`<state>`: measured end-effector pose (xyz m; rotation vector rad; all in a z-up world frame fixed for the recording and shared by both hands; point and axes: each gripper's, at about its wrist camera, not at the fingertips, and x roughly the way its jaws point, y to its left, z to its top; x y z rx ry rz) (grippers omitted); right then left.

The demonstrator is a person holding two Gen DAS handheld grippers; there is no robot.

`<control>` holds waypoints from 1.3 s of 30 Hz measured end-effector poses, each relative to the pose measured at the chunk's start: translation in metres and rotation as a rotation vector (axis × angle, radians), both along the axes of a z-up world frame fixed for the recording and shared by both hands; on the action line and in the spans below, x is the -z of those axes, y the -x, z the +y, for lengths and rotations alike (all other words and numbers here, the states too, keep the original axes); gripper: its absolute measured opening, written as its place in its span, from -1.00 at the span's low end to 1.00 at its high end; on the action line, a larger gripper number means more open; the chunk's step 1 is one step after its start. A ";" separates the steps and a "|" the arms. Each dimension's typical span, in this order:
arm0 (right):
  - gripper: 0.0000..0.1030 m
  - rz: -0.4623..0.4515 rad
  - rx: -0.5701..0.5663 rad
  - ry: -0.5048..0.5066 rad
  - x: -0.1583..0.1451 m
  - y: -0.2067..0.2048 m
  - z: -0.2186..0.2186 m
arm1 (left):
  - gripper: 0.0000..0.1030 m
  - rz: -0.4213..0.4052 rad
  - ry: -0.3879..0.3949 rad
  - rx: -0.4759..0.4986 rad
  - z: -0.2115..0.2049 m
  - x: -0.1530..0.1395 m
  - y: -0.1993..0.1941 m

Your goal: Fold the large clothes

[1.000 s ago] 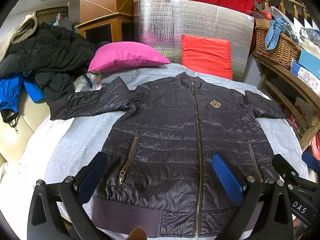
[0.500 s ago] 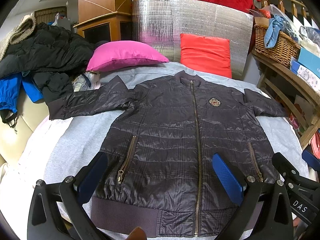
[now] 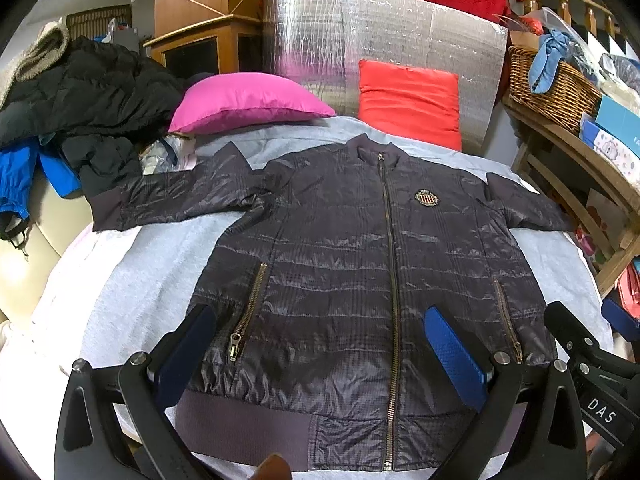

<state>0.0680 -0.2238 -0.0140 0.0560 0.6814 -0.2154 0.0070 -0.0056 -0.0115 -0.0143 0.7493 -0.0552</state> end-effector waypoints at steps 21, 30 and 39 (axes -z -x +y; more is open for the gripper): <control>1.00 0.107 0.165 -0.227 0.042 -0.013 -0.158 | 1.00 0.207 -0.015 -0.366 0.156 0.078 -0.100; 1.00 0.048 0.251 -0.551 0.065 -0.060 -0.292 | 1.00 0.267 0.052 -0.613 0.248 0.125 -0.159; 0.94 -0.119 0.374 -0.991 0.105 -0.148 -0.411 | 1.00 0.165 0.086 -0.646 0.267 0.170 -0.162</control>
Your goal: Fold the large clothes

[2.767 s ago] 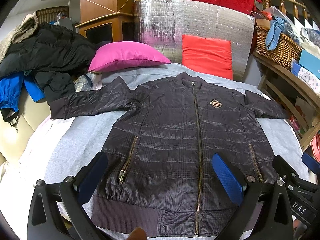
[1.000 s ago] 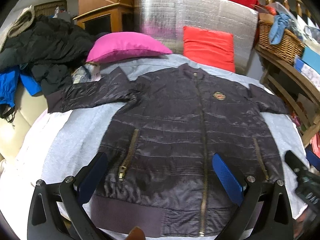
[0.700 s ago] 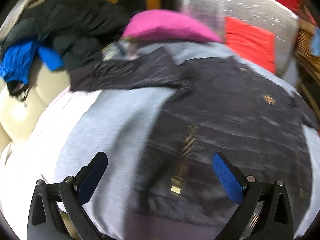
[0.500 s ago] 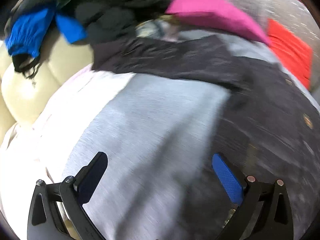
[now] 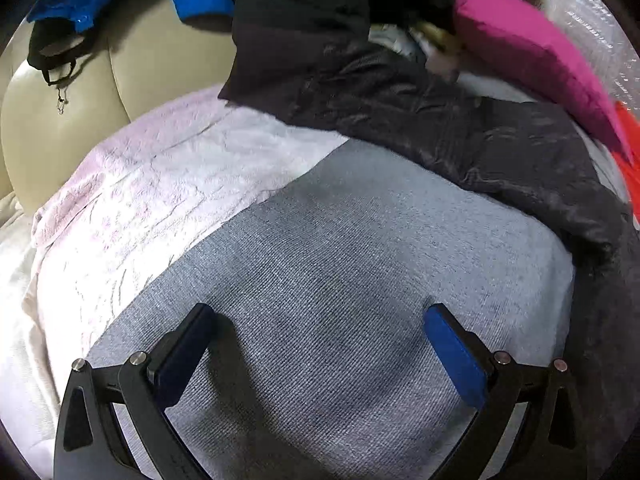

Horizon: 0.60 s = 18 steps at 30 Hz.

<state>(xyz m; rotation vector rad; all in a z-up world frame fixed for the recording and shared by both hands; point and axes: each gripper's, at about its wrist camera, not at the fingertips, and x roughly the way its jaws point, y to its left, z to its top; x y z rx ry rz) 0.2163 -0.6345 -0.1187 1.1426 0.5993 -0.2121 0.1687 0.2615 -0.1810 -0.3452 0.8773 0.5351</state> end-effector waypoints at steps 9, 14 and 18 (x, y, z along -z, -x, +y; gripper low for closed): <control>0.74 0.002 0.132 -0.063 0.031 -0.065 -0.045 | 1.00 -0.021 -0.017 0.003 -0.005 -0.003 0.008; -0.39 0.094 0.117 -0.038 0.035 -0.104 -0.059 | 1.00 -0.031 -0.011 0.004 0.001 -0.002 -0.001; -0.73 0.153 0.098 0.134 0.001 -0.125 -0.045 | 1.00 -0.036 -0.012 0.005 0.001 -0.002 0.000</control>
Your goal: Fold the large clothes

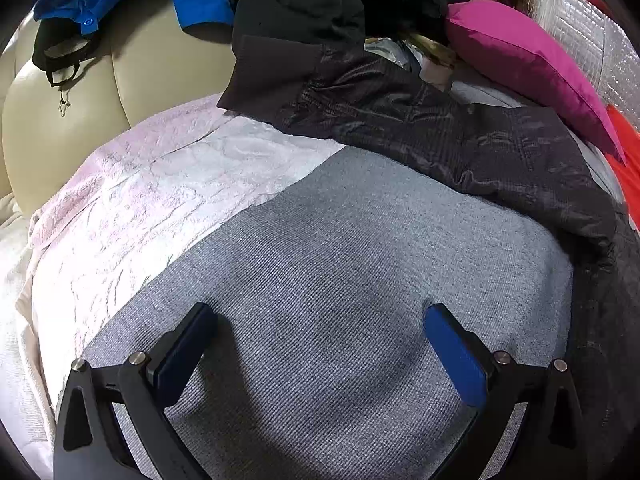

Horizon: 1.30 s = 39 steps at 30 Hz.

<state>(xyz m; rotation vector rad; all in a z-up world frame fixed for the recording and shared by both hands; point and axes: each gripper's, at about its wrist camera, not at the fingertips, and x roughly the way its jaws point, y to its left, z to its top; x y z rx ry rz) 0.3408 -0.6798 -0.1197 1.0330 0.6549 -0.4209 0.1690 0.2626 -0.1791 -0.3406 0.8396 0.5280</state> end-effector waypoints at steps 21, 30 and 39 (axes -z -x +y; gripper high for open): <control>-0.47 0.127 -1.030 0.657 -0.046 -0.090 0.510 | 1.00 -0.012 0.000 0.003 0.001 0.000 0.002; 1.00 -0.004 -0.995 0.353 -0.047 -0.066 0.461 | 1.00 -0.012 -0.002 0.004 0.001 0.000 0.000; 1.00 -0.247 -0.524 -0.392 -0.024 -0.052 0.325 | 1.00 -0.011 -0.006 0.002 0.001 0.000 0.000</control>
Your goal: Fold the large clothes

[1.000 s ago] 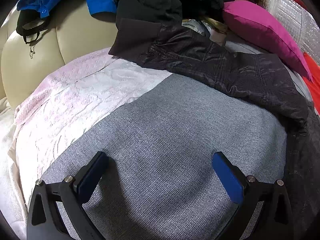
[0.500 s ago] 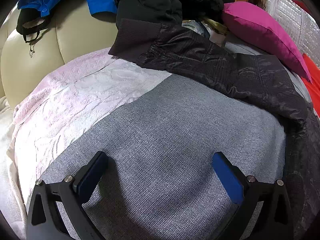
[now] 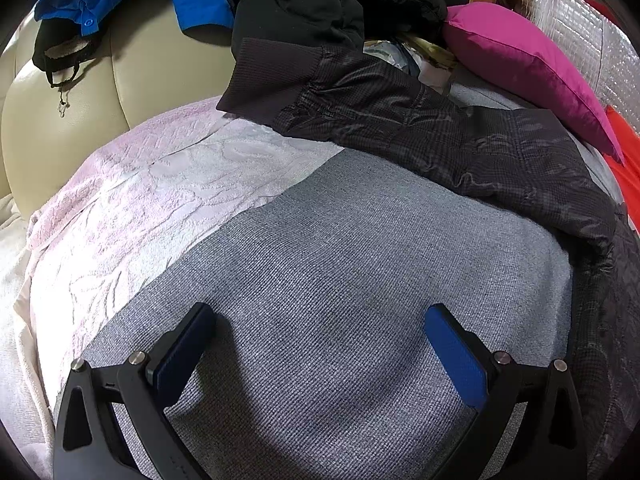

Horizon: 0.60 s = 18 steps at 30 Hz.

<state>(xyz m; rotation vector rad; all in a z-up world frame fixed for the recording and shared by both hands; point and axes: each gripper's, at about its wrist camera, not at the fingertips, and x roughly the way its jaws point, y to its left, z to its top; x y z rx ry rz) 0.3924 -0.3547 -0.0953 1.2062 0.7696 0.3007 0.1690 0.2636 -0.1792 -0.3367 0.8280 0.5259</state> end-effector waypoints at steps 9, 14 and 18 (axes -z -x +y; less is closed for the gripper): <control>0.76 0.088 0.146 -0.031 0.014 -0.005 -0.017 | 1.00 -0.001 0.000 0.000 0.000 0.000 0.000; -0.39 0.061 0.055 0.542 -0.044 -0.032 0.038 | 1.00 -0.001 0.000 0.000 0.000 0.000 0.000; -0.35 -0.005 -0.168 0.836 -0.067 -0.051 0.113 | 1.00 0.000 0.000 0.000 0.000 0.000 0.000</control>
